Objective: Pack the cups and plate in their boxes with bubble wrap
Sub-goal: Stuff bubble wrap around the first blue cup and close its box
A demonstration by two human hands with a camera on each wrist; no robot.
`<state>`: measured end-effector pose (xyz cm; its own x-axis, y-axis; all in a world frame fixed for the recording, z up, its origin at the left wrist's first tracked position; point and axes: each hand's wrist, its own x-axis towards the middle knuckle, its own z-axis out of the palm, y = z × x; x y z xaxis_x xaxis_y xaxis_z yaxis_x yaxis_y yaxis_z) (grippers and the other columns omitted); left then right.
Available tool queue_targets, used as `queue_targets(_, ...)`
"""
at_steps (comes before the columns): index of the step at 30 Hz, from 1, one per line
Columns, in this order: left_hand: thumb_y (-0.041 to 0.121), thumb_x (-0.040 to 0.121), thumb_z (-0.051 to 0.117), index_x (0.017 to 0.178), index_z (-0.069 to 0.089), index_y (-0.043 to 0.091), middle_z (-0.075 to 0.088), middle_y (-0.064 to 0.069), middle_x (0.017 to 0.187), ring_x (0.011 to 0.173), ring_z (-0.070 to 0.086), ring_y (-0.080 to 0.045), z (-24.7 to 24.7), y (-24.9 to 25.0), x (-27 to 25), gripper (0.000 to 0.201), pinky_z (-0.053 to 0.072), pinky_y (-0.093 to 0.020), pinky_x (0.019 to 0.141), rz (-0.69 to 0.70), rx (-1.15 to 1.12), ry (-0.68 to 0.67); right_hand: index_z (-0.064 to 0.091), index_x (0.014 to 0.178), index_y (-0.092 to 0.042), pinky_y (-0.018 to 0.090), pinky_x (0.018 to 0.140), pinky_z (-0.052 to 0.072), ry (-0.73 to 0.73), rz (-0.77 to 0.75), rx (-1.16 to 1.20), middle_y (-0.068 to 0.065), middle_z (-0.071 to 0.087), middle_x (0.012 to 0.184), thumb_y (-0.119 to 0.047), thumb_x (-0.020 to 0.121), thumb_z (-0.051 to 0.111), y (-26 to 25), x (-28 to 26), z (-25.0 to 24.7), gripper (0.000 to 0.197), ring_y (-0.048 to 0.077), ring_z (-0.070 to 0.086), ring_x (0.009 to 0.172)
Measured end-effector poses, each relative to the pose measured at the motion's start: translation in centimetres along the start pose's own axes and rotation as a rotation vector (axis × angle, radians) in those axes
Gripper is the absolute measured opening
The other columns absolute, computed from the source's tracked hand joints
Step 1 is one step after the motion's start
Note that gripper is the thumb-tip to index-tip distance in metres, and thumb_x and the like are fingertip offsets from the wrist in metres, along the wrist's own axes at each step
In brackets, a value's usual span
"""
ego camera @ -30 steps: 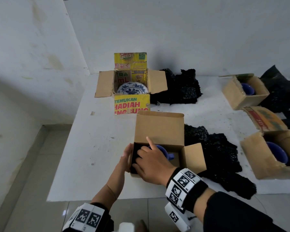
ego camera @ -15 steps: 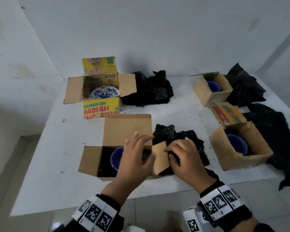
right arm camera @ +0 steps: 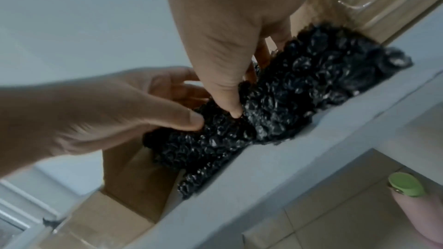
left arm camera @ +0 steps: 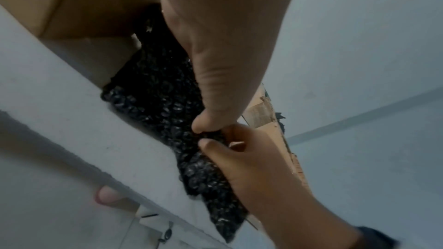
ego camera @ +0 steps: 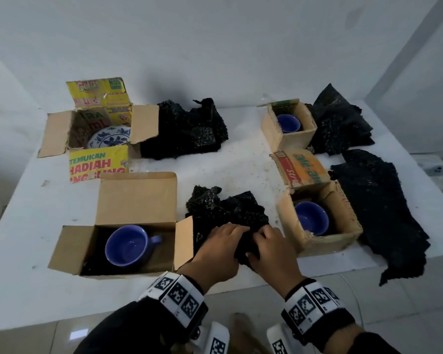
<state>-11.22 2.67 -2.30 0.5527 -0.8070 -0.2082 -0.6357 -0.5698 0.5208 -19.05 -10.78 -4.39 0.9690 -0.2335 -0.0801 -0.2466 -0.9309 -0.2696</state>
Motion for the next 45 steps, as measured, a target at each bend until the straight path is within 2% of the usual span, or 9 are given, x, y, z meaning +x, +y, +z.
queue_targets(8, 0.022, 0.080, 0.059, 0.141, 0.034, 0.025, 0.048, 0.004, 0.137, 0.130, 0.040, -0.018, -1.9, 0.7, 2.8, 0.066, 0.033, -0.033, 0.106, -0.063, 0.043, 0.157, 0.053, 0.085, -0.018, 0.025, 0.047, 0.033, 0.196, -0.087, 0.190, -0.003, 0.055, 0.074, -0.024, 0.079, 0.060, 0.0, 0.8, -4.5, 0.011, 0.017, 0.052, 0.063)
queue_targets(12, 0.012, 0.078, 0.056, 0.134, 0.038, 0.021, 0.060, 0.002, 0.117, 0.109, 0.055, -0.019, -4.1, 1.9, 3.6, 0.060, 0.044, -0.029, 0.086, -0.009, -0.056, 0.305, 0.054, 0.093, -0.015, 0.019, 0.039, 0.018, 0.268, -0.072, 0.236, -0.010, 0.046, 0.065, -0.020, 0.086, 0.061, 0.6, 1.9, -7.1, 0.010, 0.015, 0.045, 0.050)
queue_targets(16, 0.007, 0.077, 0.058, 0.116, 0.038, 0.014, 0.064, 0.002, 0.104, 0.080, 0.062, -0.023, -6.7, 3.3, 4.0, 0.045, 0.049, -0.032, 0.065, 0.071, -0.175, 0.451, 0.053, 0.095, -0.015, 0.032, 0.043, 0.041, 0.387, -0.084, 0.329, -0.002, 0.059, 0.065, -0.019, 0.089, 0.059, 1.6, 3.6, -10.1, 0.009, 0.022, 0.059, 0.057)
queue_targets(20, 0.011, 0.079, 0.065, 0.097, 0.041, 0.022, 0.055, 0.018, 0.076, 0.063, 0.056, -0.013, -10.6, 3.7, 3.8, 0.032, 0.043, -0.028, 0.057, 0.136, -0.218, 0.492, 0.056, 0.100, -0.014, 0.038, 0.058, 0.049, 0.492, -0.146, 0.469, 0.002, 0.064, 0.079, -0.014, 0.087, 0.063, 1.8, 5.0, -12.9, 0.014, 0.023, 0.061, 0.070)
queue_targets(25, 0.009, 0.075, 0.074, 0.077, 0.050, 0.036, 0.062, 0.015, 0.079, 0.073, 0.061, -0.005, -14.9, 1.5, 1.8, 0.036, 0.050, -0.025, 0.070, 0.140, -0.325, 0.452, 0.054, 0.098, -0.019, 0.036, 0.066, 0.047, 0.448, -0.274, 0.584, -0.001, 0.061, 0.084, -0.017, 0.084, 0.062, -0.7, 6.3, -13.4, 0.016, 0.019, 0.057, 0.080)
queue_targets(31, 0.007, 0.068, 0.082, 0.072, 0.061, 0.032, 0.065, 0.007, 0.081, 0.075, 0.064, -0.007, -15.6, -4.6, -2.9, 0.033, 0.051, -0.022, 0.072, -0.070, -0.356, 0.460, 0.060, 0.092, -0.020, 0.022, 0.073, 0.044, 0.253, -0.371, 0.603, 0.001, 0.050, 0.086, -0.004, 0.077, 0.067, -6.8, 6.3, -11.5, 0.023, 0.014, 0.054, 0.081)
queue_targets(34, 0.003, 0.067, 0.082, 0.069, 0.063, 0.029, 0.064, 0.012, 0.073, 0.067, 0.060, 0.005, -14.6, -7.3, -5.3, 0.033, 0.046, -0.011, 0.068, -0.123, -0.412, 0.433, 0.062, 0.088, -0.022, 0.030, 0.070, 0.049, 0.158, -0.365, 0.550, 0.001, 0.049, 0.087, -0.004, 0.076, 0.065, -10.0, 6.0, -9.8, 0.022, 0.018, 0.056, 0.077)
queue_targets(41, 0.012, 0.074, 0.073, 0.076, 0.061, 0.047, 0.062, 0.025, 0.084, 0.089, 0.062, -0.007, -11.4, -12.2, -8.5, 0.037, 0.048, -0.039, 0.093, -0.263, -0.273, 0.413, 0.066, 0.084, -0.014, 0.027, 0.053, 0.038, 0.155, -0.276, 0.382, -0.001, 0.043, 0.082, -0.001, 0.078, 0.056, -14.9, 5.3, -4.5, 0.017, 0.019, 0.046, 0.059)
queue_targets(45, 0.017, 0.078, 0.071, 0.097, 0.070, 0.037, 0.060, 0.015, 0.108, 0.108, 0.056, -0.015, -10.1, -14.1, -9.9, 0.028, 0.044, -0.048, 0.095, -0.266, -0.225, 0.474, 0.063, 0.081, -0.009, 0.028, 0.045, 0.035, 0.171, -0.248, 0.297, 0.004, 0.047, 0.082, 0.003, 0.076, 0.058, -16.5, 4.7, -2.0, 0.014, 0.022, 0.045, 0.052)
